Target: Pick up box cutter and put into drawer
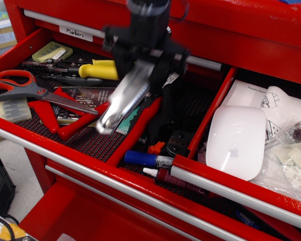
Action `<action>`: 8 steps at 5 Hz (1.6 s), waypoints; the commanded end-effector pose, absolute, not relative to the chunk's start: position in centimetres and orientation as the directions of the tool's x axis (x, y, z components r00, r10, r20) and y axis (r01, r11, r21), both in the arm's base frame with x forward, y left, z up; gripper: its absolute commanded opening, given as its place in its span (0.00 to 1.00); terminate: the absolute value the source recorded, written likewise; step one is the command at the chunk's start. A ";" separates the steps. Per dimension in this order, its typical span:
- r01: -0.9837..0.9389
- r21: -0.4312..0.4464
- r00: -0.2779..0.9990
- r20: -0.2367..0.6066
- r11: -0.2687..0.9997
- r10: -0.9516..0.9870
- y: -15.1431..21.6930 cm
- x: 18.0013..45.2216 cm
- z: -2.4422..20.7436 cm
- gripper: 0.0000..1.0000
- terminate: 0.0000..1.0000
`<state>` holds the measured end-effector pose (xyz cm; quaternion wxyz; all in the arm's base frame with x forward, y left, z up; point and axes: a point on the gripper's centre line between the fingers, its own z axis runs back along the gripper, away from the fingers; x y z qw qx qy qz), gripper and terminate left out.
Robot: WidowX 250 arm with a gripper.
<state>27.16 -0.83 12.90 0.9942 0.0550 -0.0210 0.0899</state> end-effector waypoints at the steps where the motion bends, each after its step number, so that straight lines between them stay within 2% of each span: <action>1: -0.362 0.016 0.932 0.034 0.932 0.362 -6.6 28.0 18.3 0.00 0.00; 2: -0.516 -0.083 0.852 0.060 0.853 0.521 -10.4 28.2 17.2 0.00 0.00; 3: -0.612 -0.164 0.781 0.029 0.774 0.624 -12.7 29.1 17.0 0.00 0.00; 4: -0.688 -0.177 0.716 -0.013 0.704 0.698 -14.8 29.2 17.4 0.00 0.00; 5: -0.736 -0.187 0.656 0.038 0.650 0.754 -15.3 29.1 16.8 1.00 0.00; 8: -0.736 -0.187 0.656 0.038 0.650 0.754 -15.3 29.1 16.8 1.00 0.00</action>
